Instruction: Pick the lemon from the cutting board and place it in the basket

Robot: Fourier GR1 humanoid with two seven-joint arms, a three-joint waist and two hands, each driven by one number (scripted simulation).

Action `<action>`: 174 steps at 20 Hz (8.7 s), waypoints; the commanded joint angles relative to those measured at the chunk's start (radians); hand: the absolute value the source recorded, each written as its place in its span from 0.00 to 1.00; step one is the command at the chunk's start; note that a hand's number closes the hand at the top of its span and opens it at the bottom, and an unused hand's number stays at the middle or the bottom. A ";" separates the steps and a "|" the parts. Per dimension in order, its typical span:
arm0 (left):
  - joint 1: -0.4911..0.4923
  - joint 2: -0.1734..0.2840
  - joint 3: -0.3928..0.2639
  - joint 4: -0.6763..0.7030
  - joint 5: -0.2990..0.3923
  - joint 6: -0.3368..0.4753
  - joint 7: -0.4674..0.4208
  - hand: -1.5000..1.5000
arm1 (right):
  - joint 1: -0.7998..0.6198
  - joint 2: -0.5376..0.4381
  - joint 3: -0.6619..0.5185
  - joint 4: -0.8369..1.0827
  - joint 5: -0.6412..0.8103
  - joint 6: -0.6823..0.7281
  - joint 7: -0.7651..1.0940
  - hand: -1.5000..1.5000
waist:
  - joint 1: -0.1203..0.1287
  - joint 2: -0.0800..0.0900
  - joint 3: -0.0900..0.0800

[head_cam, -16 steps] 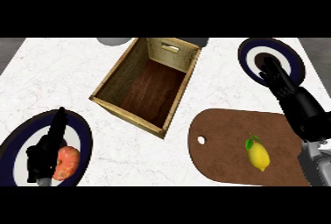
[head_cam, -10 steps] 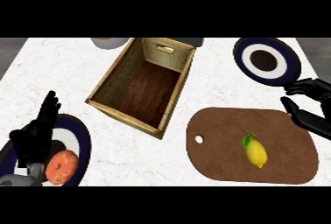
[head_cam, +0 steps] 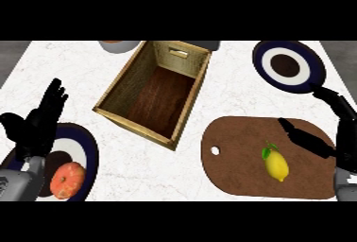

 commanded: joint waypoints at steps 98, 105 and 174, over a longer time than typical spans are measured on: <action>0.040 -0.311 0.277 -0.066 -0.348 -0.233 0.080 0.50 | 0.206 0.169 0.120 0.121 0.634 0.447 0.277 1.00 | 0.009 0.000 0.002; -0.009 -0.304 0.293 -0.031 -0.328 -0.257 0.072 0.50 | 0.189 0.197 0.118 0.196 0.651 0.375 0.222 1.00 | 0.008 0.002 0.002; -0.167 -0.330 0.231 0.029 -0.359 -0.268 0.151 0.50 | -1.396 0.328 0.700 0.825 0.304 -0.368 1.449 1.00 | 0.121 0.013 -0.004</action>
